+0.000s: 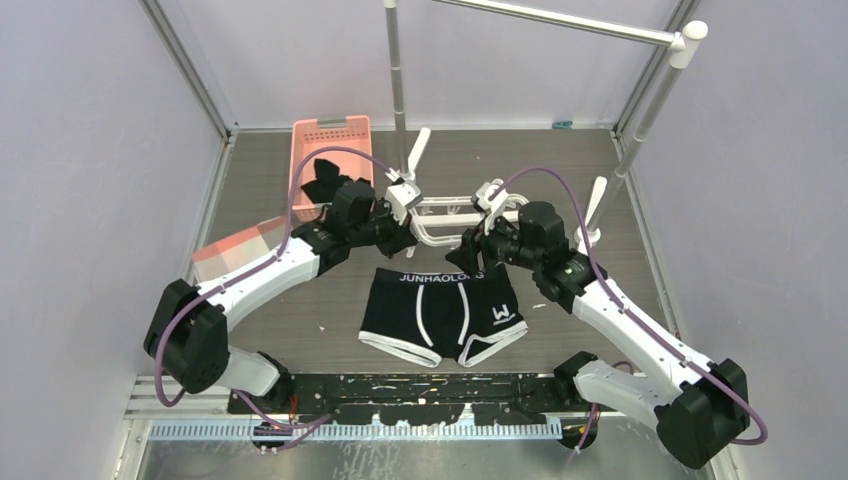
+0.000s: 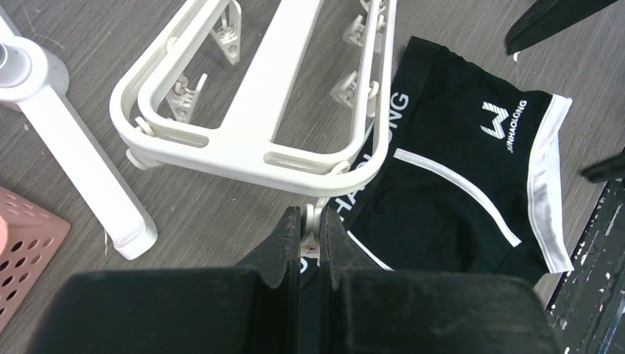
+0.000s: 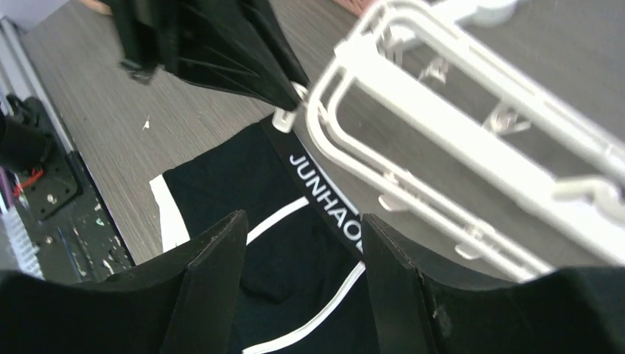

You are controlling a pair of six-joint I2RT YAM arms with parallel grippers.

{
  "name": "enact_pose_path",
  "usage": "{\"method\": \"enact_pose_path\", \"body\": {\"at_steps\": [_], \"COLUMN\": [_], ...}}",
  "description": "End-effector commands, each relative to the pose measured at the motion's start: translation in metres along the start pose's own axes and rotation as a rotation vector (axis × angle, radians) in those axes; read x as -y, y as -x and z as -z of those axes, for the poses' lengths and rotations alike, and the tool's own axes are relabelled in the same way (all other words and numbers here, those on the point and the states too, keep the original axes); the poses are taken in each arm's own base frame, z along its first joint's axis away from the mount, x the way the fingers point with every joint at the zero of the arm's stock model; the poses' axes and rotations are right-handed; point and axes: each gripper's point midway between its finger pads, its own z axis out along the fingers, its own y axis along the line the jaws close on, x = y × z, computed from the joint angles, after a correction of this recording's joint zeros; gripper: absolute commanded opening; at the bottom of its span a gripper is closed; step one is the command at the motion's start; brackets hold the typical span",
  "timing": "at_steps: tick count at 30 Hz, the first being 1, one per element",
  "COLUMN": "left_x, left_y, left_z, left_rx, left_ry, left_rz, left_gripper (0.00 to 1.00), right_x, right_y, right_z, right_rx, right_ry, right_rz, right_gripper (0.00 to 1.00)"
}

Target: Clip the underwear to the hanger

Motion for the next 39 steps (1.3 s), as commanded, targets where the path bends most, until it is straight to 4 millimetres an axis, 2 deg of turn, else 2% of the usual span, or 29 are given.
{"method": "enact_pose_path", "body": {"at_steps": [1,4,9,12,18,24,29,31,39], "left_x": [-0.009,-0.014,-0.022,-0.021,-0.019,-0.022,-0.037,-0.044,-0.049], "left_y": [0.035,0.033,0.028,0.025,0.023,0.019,0.015,0.015,0.006], "left_z": [0.003,0.006,0.008,0.003,-0.009,-0.016,-0.018,-0.018,-0.028], "left_rx": [0.109,0.074,0.064,0.055,0.053,0.100,0.107,0.115,0.075], "left_ry": [0.041,0.070,0.123,0.109,0.067,0.060,0.054,0.047,0.035], "left_rz": [-0.009,-0.007,0.009,0.017,-0.001,0.001,0.060,0.078,0.056], "left_gripper": [0.00,0.00,0.00,0.00,0.00,0.00,0.00,0.00,0.00], "right_x": [0.009,0.001,0.002,-0.008,-0.026,-0.023,-0.015,-0.011,-0.003], "right_y": [-0.019,-0.031,-0.037,-0.040,-0.046,-0.076,-0.102,-0.107,-0.112], "right_z": [-0.006,-0.015,-0.031,-0.040,-0.056,-0.085,-0.106,-0.113,-0.141], "right_rx": [-0.067,-0.111,-0.067,-0.017,0.021,-0.101,-0.176,-0.181,-0.190], "right_ry": [-0.104,-0.037,0.003,0.082,0.217,0.271,0.295,0.294,0.309], "right_rz": [-0.264,-0.276,-0.246,-0.129,0.165,0.293,0.382,0.407,0.428], "right_gripper": [0.65,0.68,0.70,0.75,0.78,0.77,0.75,0.75,0.74]}}
